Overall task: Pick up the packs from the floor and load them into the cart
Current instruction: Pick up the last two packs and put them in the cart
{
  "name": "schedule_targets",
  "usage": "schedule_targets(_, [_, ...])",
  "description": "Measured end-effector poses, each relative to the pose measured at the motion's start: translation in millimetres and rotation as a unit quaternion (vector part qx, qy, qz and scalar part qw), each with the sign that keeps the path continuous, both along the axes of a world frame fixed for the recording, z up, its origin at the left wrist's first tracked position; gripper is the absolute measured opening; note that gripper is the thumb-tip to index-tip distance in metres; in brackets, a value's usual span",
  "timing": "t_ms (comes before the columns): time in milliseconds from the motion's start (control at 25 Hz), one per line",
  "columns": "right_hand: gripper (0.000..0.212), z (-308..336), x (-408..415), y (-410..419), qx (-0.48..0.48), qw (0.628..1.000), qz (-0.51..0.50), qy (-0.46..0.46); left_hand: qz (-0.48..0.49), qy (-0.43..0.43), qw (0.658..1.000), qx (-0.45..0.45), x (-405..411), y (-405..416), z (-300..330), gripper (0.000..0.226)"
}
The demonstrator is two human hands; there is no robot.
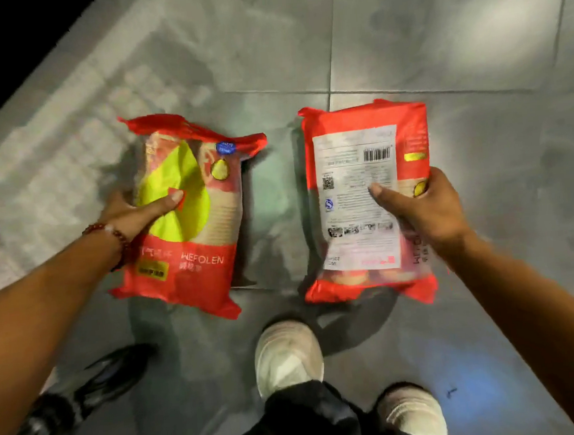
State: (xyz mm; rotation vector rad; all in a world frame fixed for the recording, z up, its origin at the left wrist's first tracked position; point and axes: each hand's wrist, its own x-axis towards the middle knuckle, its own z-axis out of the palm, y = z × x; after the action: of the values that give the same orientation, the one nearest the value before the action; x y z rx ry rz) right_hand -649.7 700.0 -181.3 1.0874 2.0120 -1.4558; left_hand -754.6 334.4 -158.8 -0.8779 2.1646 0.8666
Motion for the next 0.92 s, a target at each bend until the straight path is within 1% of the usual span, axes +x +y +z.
schedule_targets(80, [0.073,6.5,6.5,-20.5,-0.020,1.000,0.015,0.000,0.074,0.017,0.995,0.058,15.8,7.6,6.4,0.019])
schedule_targets(120, [0.068,12.7,10.1,-29.6,-0.033,0.999,0.013,-0.001,0.115,0.029,0.990,0.075,26.9,14.1,13.2,0.012])
schedule_targets(200, [0.066,38.0,16.1,-42.6,-0.054,0.999,-0.007,0.000,0.164,0.050,0.981,0.086,45.8,27.5,36.9,0.007])
schedule_targets(280, [0.072,81.8,18.1,-36.2,-0.060,0.998,-0.025,0.008,0.144,0.056,0.985,0.083,54.3,33.6,79.4,0.010])
schedule_targets(360, [0.075,138.9,9.8,-16.3,-0.066,0.997,-0.021,0.030,0.099,0.072,0.990,0.073,50.0,39.0,140.1,0.016])
schedule_targets(440, [0.071,207.8,-6.1,-2.2,-0.073,0.996,0.008,0.052,0.080,0.096,0.989,0.083,44.9,42.9,200.4,0.025])
schedule_targets(480, [0.065,240.9,-14.5,2.5,-0.083,0.994,0.019,0.066,0.079,0.108,0.987,0.085,42.9,47.1,230.0,0.030])
schedule_targets(520, [0.057,279.9,-25.6,5.4,-0.095,0.992,0.027,0.084,0.080,0.123,0.985,0.091,39.3,49.0,264.8,0.038])
schedule_targets(600, [0.044,360.6,-44.1,8.9,-0.114,0.986,0.026,0.117,0.105,0.148,0.978,0.101,34.8,49.1,337.9,0.075])
schedule_targets(640, [0.045,402.5,-51.6,9.4,-0.120,0.984,0.016,0.133,0.108,0.165,0.975,0.100,33.2,52.9,378.9,0.088])
schedule_targets(680, [0.052,443.5,-56.4,10.2,-0.123,0.981,0.008,0.148,0.109,0.182,0.972,0.103,32.6,52.5,417.4,0.092])
schedule_targets(760, [0.072,519.3,-61.7,10.9,-0.135,0.975,0.020,0.173,0.120,0.208,0.962,0.127,38.3,57.9,491.9,0.083])
schedule_targets(800, [0.074,552.3,-63.3,10.6,-0.144,0.971,0.033,0.188,0.118,0.221,0.959,0.133,42.2,60.4,522.6,0.078])
schedule_targets(840, [0.067,590.8,-64.3,11.3,-0.150,0.966,0.046,0.204,0.114,0.241,0.954,0.136,46.7,62.5,559.9,0.073])
schedule_targets(920, [0.039,665.7,-62.1,9.2,-0.158,0.955,0.068,0.240,0.117,0.266,0.946,0.143,59.6,60.3,629.8,0.062])
